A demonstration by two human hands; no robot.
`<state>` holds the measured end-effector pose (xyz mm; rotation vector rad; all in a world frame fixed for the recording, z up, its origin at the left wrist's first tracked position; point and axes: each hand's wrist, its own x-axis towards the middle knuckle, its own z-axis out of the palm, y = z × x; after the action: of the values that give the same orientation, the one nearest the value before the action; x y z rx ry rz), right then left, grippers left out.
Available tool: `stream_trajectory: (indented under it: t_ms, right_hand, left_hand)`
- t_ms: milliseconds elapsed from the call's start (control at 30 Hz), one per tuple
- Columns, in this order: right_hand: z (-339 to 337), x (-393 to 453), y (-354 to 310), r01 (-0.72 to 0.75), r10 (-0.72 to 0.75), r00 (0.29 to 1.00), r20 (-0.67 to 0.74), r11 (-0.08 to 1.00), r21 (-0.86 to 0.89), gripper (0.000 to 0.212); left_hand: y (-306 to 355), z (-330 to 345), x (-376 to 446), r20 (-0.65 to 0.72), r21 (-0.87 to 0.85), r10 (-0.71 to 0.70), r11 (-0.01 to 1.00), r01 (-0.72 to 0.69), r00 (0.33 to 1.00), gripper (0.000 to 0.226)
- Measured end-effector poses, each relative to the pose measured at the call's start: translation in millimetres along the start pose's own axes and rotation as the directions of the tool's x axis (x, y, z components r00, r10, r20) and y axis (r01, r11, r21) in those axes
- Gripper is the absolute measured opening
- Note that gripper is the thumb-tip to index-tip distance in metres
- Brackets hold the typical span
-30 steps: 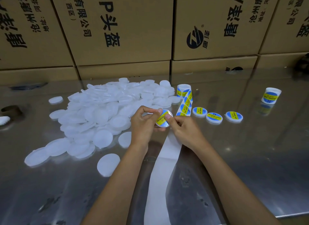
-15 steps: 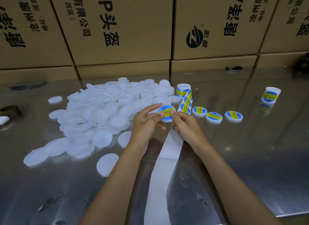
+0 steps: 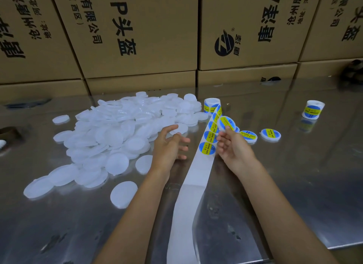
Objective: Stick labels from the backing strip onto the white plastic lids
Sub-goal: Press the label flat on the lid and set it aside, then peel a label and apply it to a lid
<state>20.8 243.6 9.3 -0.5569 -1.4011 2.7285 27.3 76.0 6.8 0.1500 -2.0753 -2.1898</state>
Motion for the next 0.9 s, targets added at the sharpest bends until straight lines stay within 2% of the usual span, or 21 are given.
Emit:
stream_trajectory:
  t_ms: [67,133,300,367,400,467,500,533,567,667,767,833,900]
  right_hand:
    - [-6,3,-5,-0.044,0.045,0.999,-0.001,0.983,0.176,0.027]
    - [-10,6,-6,-0.061,0.062,0.998,0.006,0.960,0.273,0.024]
    - [-11,7,-3,-0.054,0.045,0.998,0.040,0.971,0.233,0.018]
    - [-10,7,-2,-0.037,0.029,0.999,0.045,0.981,0.190,0.016]
    - [-9,7,-2,-0.026,0.019,0.999,0.046,0.988,0.154,0.015]
    - [-6,7,0,-0.004,0.001,0.998,0.056,0.998,0.061,0.013]
    - [-5,7,1,0.006,-0.007,0.998,0.061,1.000,0.015,0.013]
    - [-3,8,2,0.017,-0.016,0.998,0.064,1.000,-0.024,0.012]
    - [-2,8,2,0.029,-0.025,0.998,0.066,0.998,-0.054,0.012]
    - [0,8,3,0.051,-0.044,0.997,0.064,0.993,-0.109,0.011]
    - [2,7,5,0.141,-0.132,0.990,0.055,0.970,-0.196,0.008]
    - [0,10,7,0.311,-0.314,0.948,0.055,0.871,-0.380,0.012]
    - [-2,12,10,0.447,-0.481,0.870,0.113,0.670,-0.593,0.015]
  left_hand:
    - [-2,1,0,0.011,0.065,0.011,0.998,-0.012,1.000,0.026]
    - [-4,2,-1,0.029,0.146,0.030,0.989,-0.034,0.999,0.029]
    - [-5,3,-5,0.070,0.335,0.119,0.932,-0.136,0.990,0.039]
    - [-4,1,-8,0.056,0.492,0.190,0.849,-0.193,0.980,0.039]
    - [-3,-1,-10,0.049,0.654,0.243,0.725,-0.215,0.969,0.036]
    - [-2,-2,-15,0.044,0.949,0.317,0.282,-0.138,0.947,0.029]
    - [-1,-2,-17,0.012,0.993,0.286,0.110,-0.046,0.958,0.029]
    - [1,0,-19,-0.036,0.999,0.212,0.007,0.035,0.977,0.031]
    - [1,1,-21,-0.078,0.995,0.137,-0.045,0.085,0.988,0.035]
    - [-4,7,-24,-0.066,0.995,0.078,-0.064,0.071,0.995,0.041]
    - [-7,10,-24,0.088,0.995,0.177,0.039,-0.097,0.980,0.036]
    - [-7,9,-21,0.175,0.960,0.212,0.179,-0.215,0.961,0.031]
    - [-5,7,-17,0.217,0.927,0.214,0.261,-0.269,0.953,0.034]
